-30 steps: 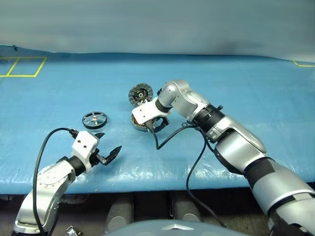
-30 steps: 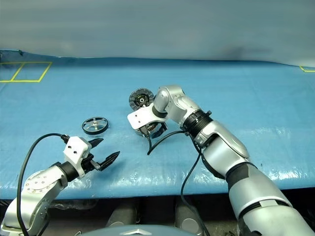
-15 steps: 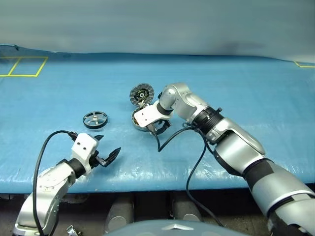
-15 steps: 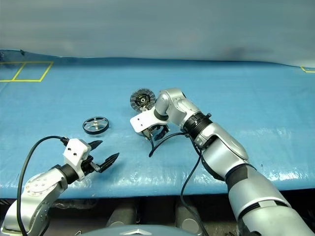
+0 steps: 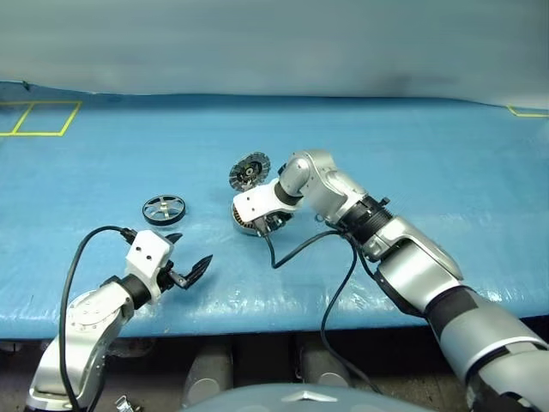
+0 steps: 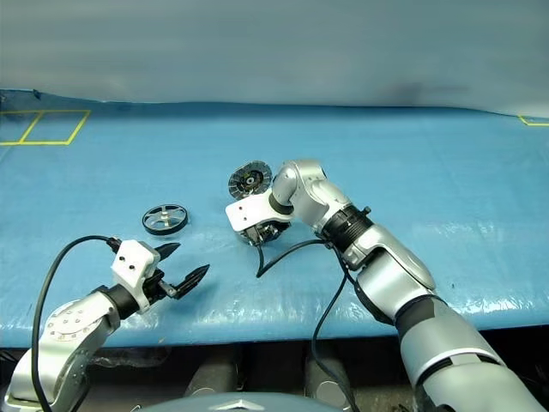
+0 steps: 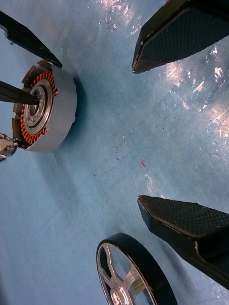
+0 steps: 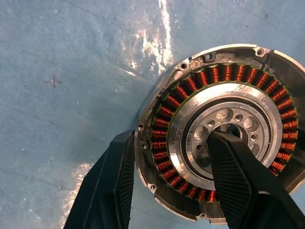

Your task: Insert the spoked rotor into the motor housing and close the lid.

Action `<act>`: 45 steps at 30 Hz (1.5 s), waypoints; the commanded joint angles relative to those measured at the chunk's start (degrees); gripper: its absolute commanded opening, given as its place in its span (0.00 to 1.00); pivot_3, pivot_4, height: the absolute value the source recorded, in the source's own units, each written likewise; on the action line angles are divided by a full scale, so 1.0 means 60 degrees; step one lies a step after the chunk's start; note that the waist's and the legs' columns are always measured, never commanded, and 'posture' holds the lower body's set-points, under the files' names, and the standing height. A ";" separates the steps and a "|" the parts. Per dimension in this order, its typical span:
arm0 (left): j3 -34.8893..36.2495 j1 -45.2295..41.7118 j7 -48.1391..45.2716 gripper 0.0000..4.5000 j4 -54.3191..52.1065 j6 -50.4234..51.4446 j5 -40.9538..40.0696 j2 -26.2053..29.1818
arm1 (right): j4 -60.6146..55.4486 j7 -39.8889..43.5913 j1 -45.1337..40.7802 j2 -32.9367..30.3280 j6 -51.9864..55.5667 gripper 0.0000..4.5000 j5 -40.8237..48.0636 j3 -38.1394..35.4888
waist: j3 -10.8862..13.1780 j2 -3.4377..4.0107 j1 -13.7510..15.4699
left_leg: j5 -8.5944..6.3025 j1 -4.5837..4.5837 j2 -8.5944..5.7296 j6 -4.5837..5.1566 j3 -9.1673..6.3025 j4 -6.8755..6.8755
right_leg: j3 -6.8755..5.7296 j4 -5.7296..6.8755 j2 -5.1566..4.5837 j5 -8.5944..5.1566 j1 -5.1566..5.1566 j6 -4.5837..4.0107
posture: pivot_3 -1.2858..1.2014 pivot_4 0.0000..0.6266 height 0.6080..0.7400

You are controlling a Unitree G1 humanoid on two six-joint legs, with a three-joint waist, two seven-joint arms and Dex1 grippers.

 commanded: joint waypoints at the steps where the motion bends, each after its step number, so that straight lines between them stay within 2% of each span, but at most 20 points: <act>1: -0.0007 -0.0115 -0.0061 1.00 -0.0259 -0.0197 -0.0047 0.0000 | -0.1146 0.0478 0.0525 -0.0062 0.0797 0.44 0.0025 0.0203 | 0.0000 0.0000 0.0001 | -0.0001 0.0000 0.0000 0.0001 -0.0001 0.0000 | 0.0001 0.0000 0.0000 0.0000 0.0000 0.0000 | 0.52 0.24 1.00; 9: -0.0195 -0.0550 -0.0248 1.00 0.0058 -0.0143 -0.0038 0.0021 | -0.3071 0.0900 0.1348 -0.0692 0.2057 0.44 -0.0079 0.0443 | -0.0001 -0.0001 0.0050 | 0.0000 -0.0001 -0.0003 0.0000 -0.0005 0.0000 | -0.0006 -0.0002 -0.0002 0.0000 0.0005 0.0000 | 0.52 0.24 1.00; 19: -0.0468 -0.0876 -0.0356 1.00 0.0414 -0.0229 -0.0006 -0.0041 | -0.4132 0.1211 0.1708 -0.1301 0.2654 0.44 -0.0061 0.0725 | -0.0002 -0.0003 0.0103 | 0.0000 -0.0004 -0.0009 0.0000 -0.0014 0.0001 | -0.0023 -0.0012 -0.0007 0.0000 0.0017 0.0001 | 0.52 0.24 1.00; 25: -0.0580 -0.0969 -0.0377 1.00 0.0545 -0.0304 0.0026 -0.0093 | -0.4132 0.0989 0.1740 -0.1277 0.2536 0.44 -0.0035 0.0756 | -0.0002 -0.0004 0.0097 | 0.0001 -0.0004 -0.0008 -0.0002 -0.0018 0.0001 | -0.0030 -0.0012 -0.0006 -0.0001 0.0019 0.0001 | 0.52 0.24 1.00; 31: -0.0603 -0.0980 -0.0384 1.00 0.0615 -0.0407 0.0040 -0.0133 | -0.4057 0.0842 0.1536 -0.1114 0.2779 0.86 -0.0024 0.0702 | -0.0002 -0.0004 0.0084 | 0.0003 -0.0004 -0.0006 -0.0005 -0.0020 0.0002 | -0.0030 -0.0012 -0.0005 -0.0001 0.0018 0.0001 | 0.52 0.24 1.00; 45: -0.0673 -0.1214 -0.0592 1.00 0.0769 -0.0421 0.0021 -0.0045 | -0.4804 0.0983 0.0773 -0.1649 0.2813 0.86 0.0534 0.0259 | 0.0000 -0.0004 0.0080 | 0.0007 -0.0009 -0.0005 -0.0003 -0.0020 0.0003 | -0.0031 -0.0011 -0.0005 -0.0001 0.0013 0.0001 | 0.52 0.24 1.00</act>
